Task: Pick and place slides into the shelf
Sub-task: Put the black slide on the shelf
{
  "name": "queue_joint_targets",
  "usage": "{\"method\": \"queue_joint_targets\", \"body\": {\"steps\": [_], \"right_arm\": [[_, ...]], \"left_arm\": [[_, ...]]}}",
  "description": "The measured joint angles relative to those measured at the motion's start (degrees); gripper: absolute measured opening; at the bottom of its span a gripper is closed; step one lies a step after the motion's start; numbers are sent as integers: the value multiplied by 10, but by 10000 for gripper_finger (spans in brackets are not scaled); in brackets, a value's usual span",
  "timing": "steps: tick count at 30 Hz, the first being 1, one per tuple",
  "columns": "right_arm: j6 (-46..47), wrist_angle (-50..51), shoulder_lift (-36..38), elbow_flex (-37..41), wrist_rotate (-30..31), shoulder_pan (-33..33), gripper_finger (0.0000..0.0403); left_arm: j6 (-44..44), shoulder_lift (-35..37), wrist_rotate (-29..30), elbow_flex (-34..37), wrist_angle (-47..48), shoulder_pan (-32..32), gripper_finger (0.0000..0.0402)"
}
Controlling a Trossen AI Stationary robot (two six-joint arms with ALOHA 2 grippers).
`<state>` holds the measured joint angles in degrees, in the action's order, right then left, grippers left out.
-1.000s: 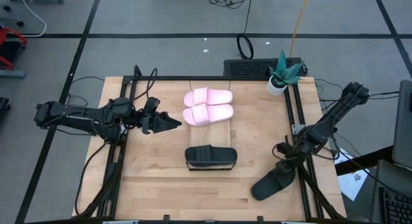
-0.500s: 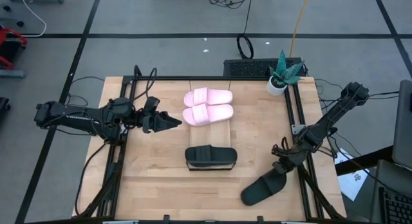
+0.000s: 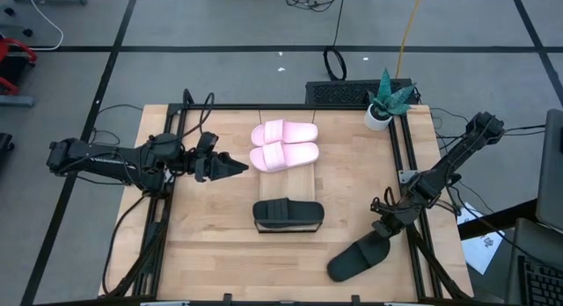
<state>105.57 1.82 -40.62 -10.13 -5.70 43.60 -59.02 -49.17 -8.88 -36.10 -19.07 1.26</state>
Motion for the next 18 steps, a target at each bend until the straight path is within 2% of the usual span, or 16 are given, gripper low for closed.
{"method": "queue_joint_targets", "body": {"steps": [18], "right_arm": [[-6, -12, 0, 0, 1, 0, 111]], "left_arm": [[9, 0, 15, 0, 0, 0, 257]]}}
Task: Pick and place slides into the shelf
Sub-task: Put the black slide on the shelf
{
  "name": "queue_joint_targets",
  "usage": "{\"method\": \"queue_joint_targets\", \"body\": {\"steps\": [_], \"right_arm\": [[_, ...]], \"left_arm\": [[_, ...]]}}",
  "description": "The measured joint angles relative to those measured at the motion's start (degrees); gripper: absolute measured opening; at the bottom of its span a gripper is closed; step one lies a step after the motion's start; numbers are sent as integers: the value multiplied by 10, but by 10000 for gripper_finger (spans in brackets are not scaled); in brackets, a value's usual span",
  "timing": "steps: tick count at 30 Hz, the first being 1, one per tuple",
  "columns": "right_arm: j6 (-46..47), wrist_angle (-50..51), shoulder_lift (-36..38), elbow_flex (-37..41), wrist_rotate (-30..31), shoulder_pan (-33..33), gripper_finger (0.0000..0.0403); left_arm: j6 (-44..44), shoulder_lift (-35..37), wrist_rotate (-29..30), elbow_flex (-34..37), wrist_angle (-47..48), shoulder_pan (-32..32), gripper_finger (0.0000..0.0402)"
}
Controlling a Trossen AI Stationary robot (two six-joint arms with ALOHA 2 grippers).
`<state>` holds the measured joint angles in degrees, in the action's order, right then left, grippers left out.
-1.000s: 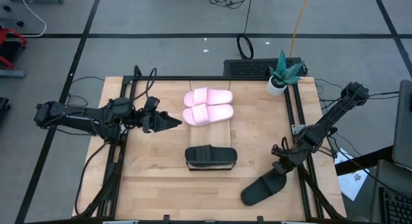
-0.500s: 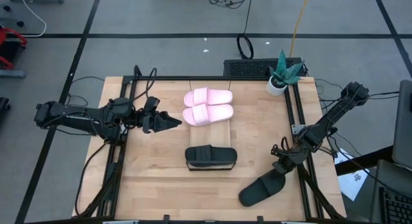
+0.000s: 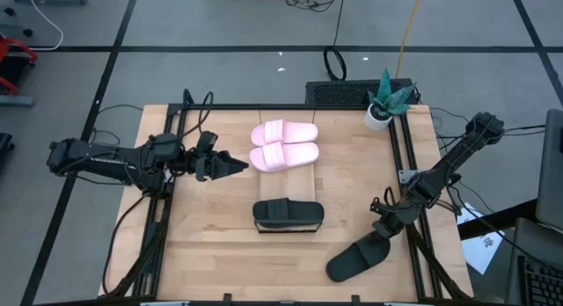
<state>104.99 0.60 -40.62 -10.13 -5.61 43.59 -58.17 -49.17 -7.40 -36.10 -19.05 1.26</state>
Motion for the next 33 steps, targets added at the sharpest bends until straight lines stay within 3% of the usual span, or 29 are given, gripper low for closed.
{"method": "queue_joint_targets", "body": {"steps": [5, 13, 19, 24, 33], "right_arm": [[-15, -11, 0, 0, 37, 0, 89], [-46, -26, 0, 0, 73, 0, 7], [-50, -22, 0, 0, 77, 0, 3], [-54, 1, 0, 0, 118, -1, 2], [-68, 19, 1, -1, 115, -22, 1]], "left_arm": [[0, 0, 0, 0, 0, 0, 257], [0, 0, 0, 0, 0, 0, 257], [-1, 0, 0, 0, 0, 0, 257], [-1, 0, 0, 0, 0, 0, 257], [-4, 0, 0, 0, 0, 0, 257]]}}
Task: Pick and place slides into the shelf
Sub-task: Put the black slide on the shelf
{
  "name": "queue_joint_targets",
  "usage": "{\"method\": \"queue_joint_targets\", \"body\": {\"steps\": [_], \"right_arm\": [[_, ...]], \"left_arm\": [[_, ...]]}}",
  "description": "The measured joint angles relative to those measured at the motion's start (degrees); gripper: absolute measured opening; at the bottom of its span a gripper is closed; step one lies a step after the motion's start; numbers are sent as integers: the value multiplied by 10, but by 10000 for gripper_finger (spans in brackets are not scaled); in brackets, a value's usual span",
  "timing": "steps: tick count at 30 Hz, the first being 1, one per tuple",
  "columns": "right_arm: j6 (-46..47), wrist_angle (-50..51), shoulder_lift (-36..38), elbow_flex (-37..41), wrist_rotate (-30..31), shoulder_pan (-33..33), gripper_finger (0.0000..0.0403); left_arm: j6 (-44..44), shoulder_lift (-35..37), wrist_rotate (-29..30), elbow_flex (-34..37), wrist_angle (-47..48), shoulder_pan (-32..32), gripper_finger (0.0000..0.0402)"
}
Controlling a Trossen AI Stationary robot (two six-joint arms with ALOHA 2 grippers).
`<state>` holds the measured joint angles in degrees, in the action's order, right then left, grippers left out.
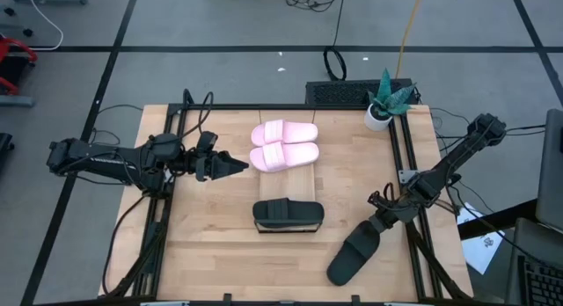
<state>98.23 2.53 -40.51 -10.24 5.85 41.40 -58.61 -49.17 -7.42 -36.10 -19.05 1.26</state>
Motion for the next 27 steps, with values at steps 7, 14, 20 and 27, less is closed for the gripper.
{"method": "queue_joint_targets", "body": {"steps": [7, 14, 20, 27], "right_arm": [[-28, 10, 15, 0, 43, -16, 0], [-52, 11, 54, 0, 67, -30, 1], [-73, 23, 84, 0, 95, -40, 1], [-81, 94, 105, 0, 106, -62, 1]], "left_arm": [[-2, 0, 0, 0, 0, 0, 257], [-4, 0, 0, 0, -1, 0, 257], [-2, 0, 0, 0, -1, 0, 257], [-2, 0, 0, 0, -1, 0, 257]]}}
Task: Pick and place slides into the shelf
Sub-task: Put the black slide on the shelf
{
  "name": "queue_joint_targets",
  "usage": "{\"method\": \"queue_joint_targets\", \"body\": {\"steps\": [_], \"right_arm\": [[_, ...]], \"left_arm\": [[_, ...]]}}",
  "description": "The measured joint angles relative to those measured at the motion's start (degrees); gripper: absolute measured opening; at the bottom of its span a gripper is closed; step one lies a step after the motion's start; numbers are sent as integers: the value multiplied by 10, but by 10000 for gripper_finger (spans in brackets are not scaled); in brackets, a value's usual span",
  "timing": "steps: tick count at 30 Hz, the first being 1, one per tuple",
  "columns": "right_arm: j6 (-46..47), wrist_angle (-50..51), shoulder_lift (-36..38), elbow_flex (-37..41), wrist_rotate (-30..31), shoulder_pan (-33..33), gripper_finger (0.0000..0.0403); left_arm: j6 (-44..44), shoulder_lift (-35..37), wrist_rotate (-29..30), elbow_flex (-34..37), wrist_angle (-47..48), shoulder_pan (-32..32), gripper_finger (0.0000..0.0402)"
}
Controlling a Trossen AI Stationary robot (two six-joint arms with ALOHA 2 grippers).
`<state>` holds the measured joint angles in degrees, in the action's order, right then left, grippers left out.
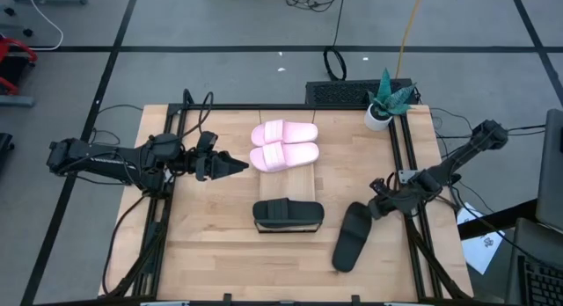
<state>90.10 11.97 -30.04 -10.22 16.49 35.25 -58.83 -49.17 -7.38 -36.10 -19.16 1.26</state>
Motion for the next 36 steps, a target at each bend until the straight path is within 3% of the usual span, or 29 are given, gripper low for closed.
{"method": "queue_joint_targets", "body": {"steps": [6, 14, 20, 24, 30, 36], "right_arm": [[-38, 15, 14, 0, 20, -38, 1], [-79, -21, 43, 0, 0, -65, 1], [-109, -124, 73, 0, -1, -64, 0], [-112, -208, 73, 0, -10, -54, 0], [-41, -187, 39, -11, -37, -14, 0], [-29, -193, -10, -49, -7, 34, 0]], "left_arm": [[-1, 0, 4, 0, 0, 0, 257], [-1, 0, 5, 0, -2, 0, 257], [2, 0, 5, 0, -2, 0, 257], [2, 0, 0, 0, -1, 0, 257], [2, 0, -1, 0, 1, 0, 257], [2, 0, -1, 0, 1, 0, 257]]}}
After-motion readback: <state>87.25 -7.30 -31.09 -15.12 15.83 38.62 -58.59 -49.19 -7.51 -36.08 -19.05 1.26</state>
